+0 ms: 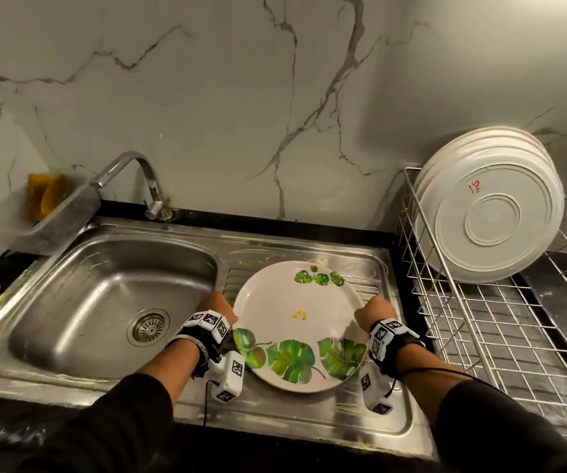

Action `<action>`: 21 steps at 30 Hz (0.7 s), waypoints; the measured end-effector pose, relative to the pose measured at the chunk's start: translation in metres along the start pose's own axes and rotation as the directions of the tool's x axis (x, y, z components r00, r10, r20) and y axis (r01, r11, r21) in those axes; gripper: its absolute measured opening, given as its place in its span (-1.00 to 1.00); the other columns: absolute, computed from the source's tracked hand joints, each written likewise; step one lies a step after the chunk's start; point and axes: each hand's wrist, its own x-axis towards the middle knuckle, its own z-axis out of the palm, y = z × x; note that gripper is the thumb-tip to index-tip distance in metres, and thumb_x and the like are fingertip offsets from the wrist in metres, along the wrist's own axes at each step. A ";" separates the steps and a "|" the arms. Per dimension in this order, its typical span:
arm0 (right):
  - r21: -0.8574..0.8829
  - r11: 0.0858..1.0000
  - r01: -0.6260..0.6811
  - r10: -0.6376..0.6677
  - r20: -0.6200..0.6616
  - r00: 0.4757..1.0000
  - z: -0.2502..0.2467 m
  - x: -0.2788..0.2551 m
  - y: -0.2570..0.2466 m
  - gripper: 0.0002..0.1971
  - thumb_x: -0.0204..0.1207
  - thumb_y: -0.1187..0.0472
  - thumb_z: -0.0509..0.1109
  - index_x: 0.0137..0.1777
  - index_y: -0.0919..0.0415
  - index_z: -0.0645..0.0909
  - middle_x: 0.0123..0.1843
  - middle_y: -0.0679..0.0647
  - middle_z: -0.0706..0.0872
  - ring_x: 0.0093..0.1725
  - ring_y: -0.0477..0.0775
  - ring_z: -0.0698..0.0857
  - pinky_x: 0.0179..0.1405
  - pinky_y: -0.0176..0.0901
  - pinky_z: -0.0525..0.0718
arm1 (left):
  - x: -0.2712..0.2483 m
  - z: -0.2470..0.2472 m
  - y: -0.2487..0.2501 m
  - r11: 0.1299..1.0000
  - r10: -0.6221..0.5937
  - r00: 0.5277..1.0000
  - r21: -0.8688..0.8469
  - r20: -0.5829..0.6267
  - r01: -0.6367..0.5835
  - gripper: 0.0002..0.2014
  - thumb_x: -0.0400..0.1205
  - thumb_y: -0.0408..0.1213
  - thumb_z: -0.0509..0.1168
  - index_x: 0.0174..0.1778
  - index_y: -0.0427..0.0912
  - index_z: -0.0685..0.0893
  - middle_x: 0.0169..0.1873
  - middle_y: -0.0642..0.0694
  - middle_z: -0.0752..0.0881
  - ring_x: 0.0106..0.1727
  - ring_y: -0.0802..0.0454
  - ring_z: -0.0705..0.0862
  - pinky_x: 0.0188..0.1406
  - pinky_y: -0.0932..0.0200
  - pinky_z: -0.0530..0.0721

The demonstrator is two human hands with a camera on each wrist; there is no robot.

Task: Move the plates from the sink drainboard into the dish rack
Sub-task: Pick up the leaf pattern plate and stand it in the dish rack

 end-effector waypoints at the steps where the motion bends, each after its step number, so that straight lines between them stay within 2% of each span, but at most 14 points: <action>1: 0.018 1.000 -0.008 0.007 0.006 1.000 0.000 0.000 0.001 -0.72 0.54 0.28 0.33 0.19 0.42 0.65 0.19 0.31 0.75 0.17 0.32 0.74 -0.16 -0.13 0.53 | 0.009 0.005 -0.006 1.000 -0.018 1.000 -0.022 0.004 0.018 -0.67 0.28 -0.19 0.54 -0.10 -0.26 0.76 -0.13 -0.21 0.85 -0.10 -0.19 0.84 -0.06 -0.03 0.83; 5: 0.065 0.997 -0.043 0.041 0.034 0.999 0.001 -0.001 0.004 -0.69 0.52 0.23 0.37 0.17 0.43 0.66 0.08 0.29 0.74 0.05 0.32 0.73 -0.16 -0.08 0.60 | 0.004 0.005 -0.009 0.996 -0.041 0.999 -0.078 0.026 0.043 -0.54 0.19 -0.11 0.51 -0.05 -0.28 0.79 -0.09 -0.21 0.85 -0.07 -0.19 0.83 0.00 -0.01 0.81; 7: 0.099 0.993 -0.062 0.055 0.076 0.996 0.001 -0.002 0.006 -0.67 0.51 0.19 0.37 0.17 0.41 0.67 -0.02 0.24 0.69 -0.06 0.29 0.68 -0.14 -0.08 0.63 | -0.007 -0.002 -0.006 0.996 -0.043 0.998 -0.081 0.037 0.046 -0.54 0.23 -0.09 0.51 -0.04 -0.31 0.79 -0.08 -0.21 0.84 -0.05 -0.17 0.82 0.04 0.01 0.79; 10: 0.143 0.987 -0.079 0.061 0.128 0.990 0.002 -0.003 0.008 -0.68 0.52 0.20 0.35 0.18 0.41 0.67 -0.18 0.18 0.67 -0.10 0.27 0.66 -0.08 -0.03 0.67 | -0.011 -0.006 -0.007 0.997 -0.028 0.999 -0.078 0.023 0.030 -0.52 0.32 -0.08 0.51 0.08 -0.30 0.76 0.05 -0.23 0.81 0.06 -0.20 0.79 0.15 -0.04 0.75; 12: 0.168 0.981 -0.093 0.073 0.124 0.990 0.004 -0.004 0.009 -0.69 0.52 0.22 0.34 0.18 0.40 0.66 -0.28 0.14 0.63 -0.12 0.26 0.67 -0.05 -0.01 0.69 | -0.012 -0.007 -0.007 0.998 -0.009 0.999 -0.056 0.036 0.011 -0.60 0.38 -0.10 0.49 0.03 -0.30 0.77 0.05 -0.23 0.82 0.05 -0.21 0.80 0.14 -0.02 0.75; 14: 0.188 0.977 -0.102 0.080 0.123 0.989 0.003 -0.007 0.009 -0.68 0.53 0.22 0.33 0.21 0.39 0.65 -0.17 0.17 0.67 -0.07 0.28 0.69 0.01 0.01 0.71 | -0.018 -0.012 -0.004 0.999 0.020 0.999 -0.039 0.050 -0.018 -0.70 0.47 -0.14 0.44 -0.04 -0.31 0.79 0.01 -0.24 0.83 0.04 -0.21 0.80 0.12 0.03 0.75; 16: 0.214 0.972 -0.096 0.070 0.127 0.989 0.001 -0.008 0.008 -0.66 0.53 0.23 0.32 0.22 0.42 0.63 -0.03 0.24 0.69 0.04 0.33 0.73 0.08 0.05 0.73 | -0.020 -0.017 -0.002 0.998 0.051 0.998 -0.042 0.039 -0.049 -0.68 0.56 -0.14 0.36 0.02 -0.34 0.78 0.06 -0.26 0.81 0.10 -0.22 0.78 0.14 0.05 0.72; 18: 0.255 0.964 -0.079 0.049 0.121 0.991 -0.005 -0.009 0.005 -0.65 0.52 0.23 0.31 0.22 0.46 0.63 0.02 0.30 0.72 0.10 0.36 0.75 0.07 0.06 0.74 | -0.019 -0.024 0.000 0.994 0.075 0.997 -0.084 0.019 -0.073 -0.68 0.59 -0.16 0.33 0.02 -0.37 0.77 0.09 -0.28 0.80 0.13 -0.23 0.77 0.16 0.03 0.72; 21: 0.302 0.951 -0.059 0.038 0.076 0.996 -0.014 -0.008 -0.002 -0.63 0.52 0.20 0.33 0.21 0.46 0.64 0.06 0.34 0.76 0.05 0.36 0.76 0.01 0.05 0.75 | -0.014 -0.037 0.006 0.976 0.119 0.992 -0.180 -0.045 -0.125 -0.81 0.55 -0.26 0.38 -0.31 -0.30 0.72 -0.10 -0.37 0.82 -0.08 -0.28 0.82 0.01 -0.13 0.80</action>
